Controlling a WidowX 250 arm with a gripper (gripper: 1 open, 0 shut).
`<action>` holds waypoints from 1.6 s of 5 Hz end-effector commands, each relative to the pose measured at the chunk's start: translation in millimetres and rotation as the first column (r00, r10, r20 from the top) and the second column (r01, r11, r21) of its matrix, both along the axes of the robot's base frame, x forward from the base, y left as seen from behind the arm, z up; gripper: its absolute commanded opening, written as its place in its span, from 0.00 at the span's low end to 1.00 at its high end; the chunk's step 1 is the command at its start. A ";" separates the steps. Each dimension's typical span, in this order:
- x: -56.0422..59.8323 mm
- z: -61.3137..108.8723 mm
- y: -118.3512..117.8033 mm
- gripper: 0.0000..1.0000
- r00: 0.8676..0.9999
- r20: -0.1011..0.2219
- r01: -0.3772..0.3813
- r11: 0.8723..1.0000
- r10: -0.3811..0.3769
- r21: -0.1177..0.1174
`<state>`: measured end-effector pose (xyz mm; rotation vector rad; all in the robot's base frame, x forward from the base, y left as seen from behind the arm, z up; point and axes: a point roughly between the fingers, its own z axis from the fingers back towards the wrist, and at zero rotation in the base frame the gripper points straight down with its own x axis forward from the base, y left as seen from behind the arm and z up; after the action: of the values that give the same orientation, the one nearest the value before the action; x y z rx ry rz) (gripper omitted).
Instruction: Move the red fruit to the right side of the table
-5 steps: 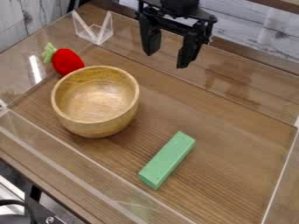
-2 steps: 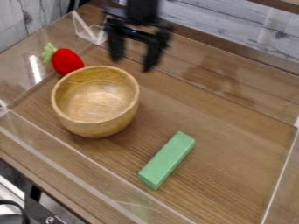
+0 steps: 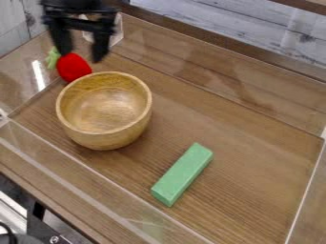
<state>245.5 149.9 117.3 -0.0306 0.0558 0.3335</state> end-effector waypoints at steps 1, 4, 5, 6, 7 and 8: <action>6.5 0.5 23.8 1.00 0.998 0.045 -0.045 0.999 0.044 0.020; 23.7 -30.7 61.7 1.00 0.989 0.049 -0.139 0.990 0.139 0.000; 27.7 -41.7 64.1 1.00 0.989 0.054 -0.134 0.991 0.134 -0.010; 36.0 -35.5 66.0 1.00 0.978 0.067 -0.197 0.980 0.198 -0.019; 43.6 -32.8 63.9 1.00 0.963 0.066 -0.260 0.965 0.261 -0.021; 51.1 -33.1 63.3 1.00 0.959 0.059 -0.277 0.961 0.278 -0.022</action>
<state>288.4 209.8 65.7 -0.0853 0.0494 0.6159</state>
